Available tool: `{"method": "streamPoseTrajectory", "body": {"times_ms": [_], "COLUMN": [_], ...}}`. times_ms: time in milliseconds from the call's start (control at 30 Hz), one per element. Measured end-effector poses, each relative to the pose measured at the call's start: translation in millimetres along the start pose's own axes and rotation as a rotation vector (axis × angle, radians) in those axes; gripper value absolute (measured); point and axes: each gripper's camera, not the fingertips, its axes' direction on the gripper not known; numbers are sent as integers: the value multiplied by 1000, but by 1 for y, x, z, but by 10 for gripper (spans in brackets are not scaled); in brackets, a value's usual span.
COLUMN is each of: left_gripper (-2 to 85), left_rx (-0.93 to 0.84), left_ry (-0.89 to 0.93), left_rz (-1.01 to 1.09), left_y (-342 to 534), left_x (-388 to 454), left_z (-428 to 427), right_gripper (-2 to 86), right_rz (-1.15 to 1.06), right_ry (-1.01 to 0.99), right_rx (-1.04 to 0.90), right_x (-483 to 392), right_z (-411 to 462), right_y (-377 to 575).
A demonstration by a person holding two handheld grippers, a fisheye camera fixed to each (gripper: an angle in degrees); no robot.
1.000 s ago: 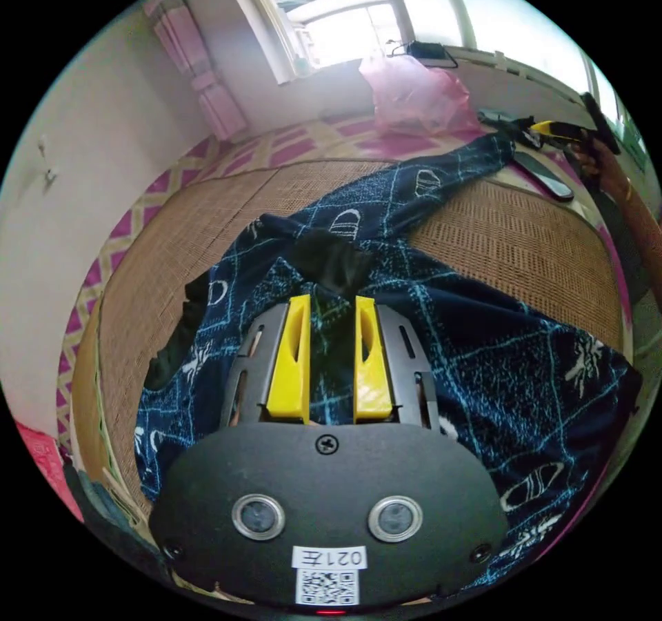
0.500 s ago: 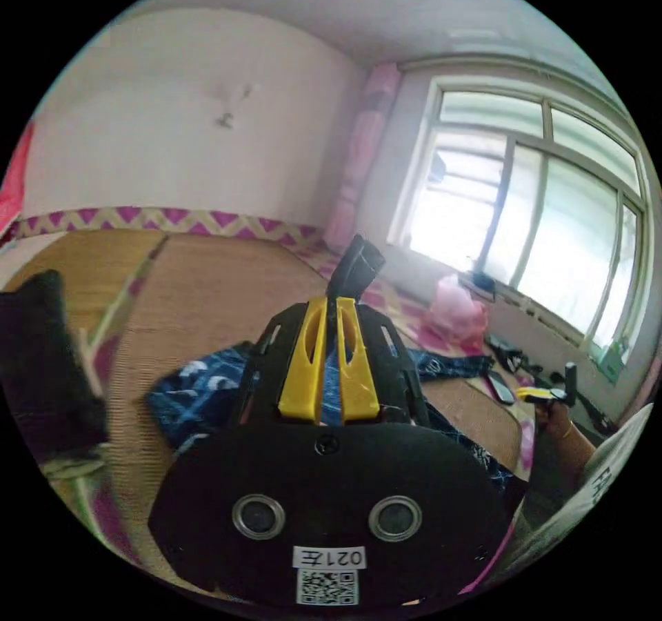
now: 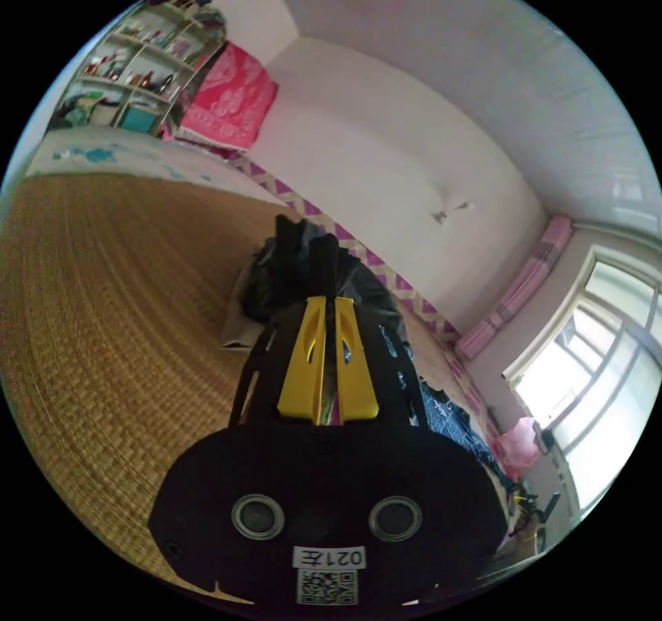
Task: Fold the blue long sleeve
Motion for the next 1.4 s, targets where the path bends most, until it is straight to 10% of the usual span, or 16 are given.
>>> {"method": "streamPoseTrajectory", "body": {"times_ms": [467, 1400], "left_gripper": [19, 103], "left_rx": [-137, -232], "left_ry": [30, -8], "left_rz": [-359, -336], "left_y": [-42, -83], "left_x": [-183, -220], "left_z": [-20, -32], "right_gripper": [66, 67], "right_rz": [-75, -119], "right_ry": [-82, -122], "right_rx": [-78, -122], "right_x": [-44, -71], "right_z": [40, 64], "right_y": [-14, -6]}}
